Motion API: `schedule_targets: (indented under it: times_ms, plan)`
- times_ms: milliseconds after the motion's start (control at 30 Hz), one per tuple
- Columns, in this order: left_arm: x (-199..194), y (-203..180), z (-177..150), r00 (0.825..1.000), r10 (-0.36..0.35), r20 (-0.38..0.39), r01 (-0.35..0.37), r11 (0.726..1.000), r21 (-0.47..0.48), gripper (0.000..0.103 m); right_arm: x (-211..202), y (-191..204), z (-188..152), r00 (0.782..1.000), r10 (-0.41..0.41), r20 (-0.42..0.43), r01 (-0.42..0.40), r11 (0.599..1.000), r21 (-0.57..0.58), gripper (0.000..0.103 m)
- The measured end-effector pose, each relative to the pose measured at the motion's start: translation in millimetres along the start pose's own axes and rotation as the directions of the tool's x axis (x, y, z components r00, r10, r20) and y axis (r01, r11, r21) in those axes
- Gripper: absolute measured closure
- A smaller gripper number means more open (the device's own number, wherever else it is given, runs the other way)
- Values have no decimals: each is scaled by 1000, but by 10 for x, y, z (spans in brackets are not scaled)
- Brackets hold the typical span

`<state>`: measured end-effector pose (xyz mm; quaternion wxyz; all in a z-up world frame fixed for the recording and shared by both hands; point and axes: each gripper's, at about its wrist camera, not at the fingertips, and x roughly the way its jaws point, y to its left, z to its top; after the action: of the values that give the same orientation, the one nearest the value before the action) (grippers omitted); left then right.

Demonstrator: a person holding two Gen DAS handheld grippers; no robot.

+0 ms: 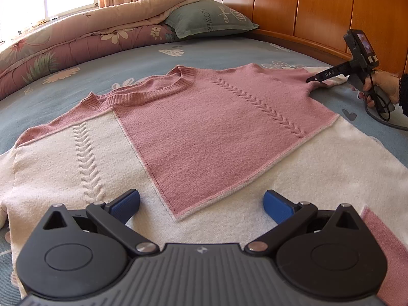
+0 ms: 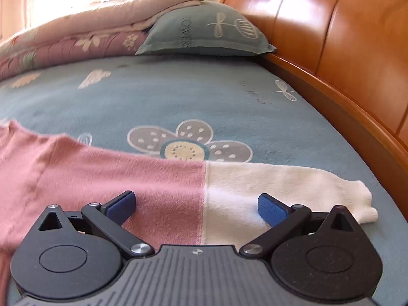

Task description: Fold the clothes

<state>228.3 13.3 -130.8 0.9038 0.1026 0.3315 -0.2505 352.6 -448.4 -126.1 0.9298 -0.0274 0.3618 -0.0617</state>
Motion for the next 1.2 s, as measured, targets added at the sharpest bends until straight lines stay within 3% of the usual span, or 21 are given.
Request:
schedule_targets:
  times_ms: [67, 200, 267, 400, 500, 767, 867, 933, 1100, 1200]
  plan:
    - [-19, -21, 19, 1000, 5, -5, -5, 1000, 15, 1, -47, -147, -57, 999, 32, -23, -30, 997, 75, 0]
    - [-88, -70, 60, 1000, 2, 12, -2, 999, 49, 1, -222, -159, -1, 992, 3, -124, 0, 1000, 28, 0]
    - [-147, -71, 85, 999, -17, 45, 15, 999, 45, 1, -334, -59, 80, 997, 2, -78, 0, 999, 32, 0]
    - [-190, -33, 117, 997, -29, 70, 28, 999, 23, 1, -360, 289, 124, 974, 227, -26, -225, 972, 60, 0]
    - [-140, -18, 102, 999, -19, 42, 18, 1000, 12, 1, -194, 711, -8, 977, 178, -116, -192, 974, -120, 0]
    - [-185, -19, 117, 998, -25, 56, 24, 1000, 17, 1, -441, 623, -39, 981, 181, -70, -187, 979, -86, 0]
    - [-175, -1, 115, 999, -18, 52, 18, 1000, 8, 1, -513, 803, 1, 961, 275, -31, -277, 955, -101, 0]
    - [-163, 3, 107, 999, -12, 44, 11, 1000, 10, 1, -474, 927, -12, 955, 291, -48, -295, 946, -133, 0]
    - [-181, 21, 104, 999, -6, 46, 5, 1000, 12, 1, -382, 903, -53, 937, 326, -125, -339, 935, -100, 0]
    - [-183, 36, 108, 999, -8, 50, 8, 1000, 4, 1, -346, 553, 146, 938, 344, -37, -342, 938, 61, 0]
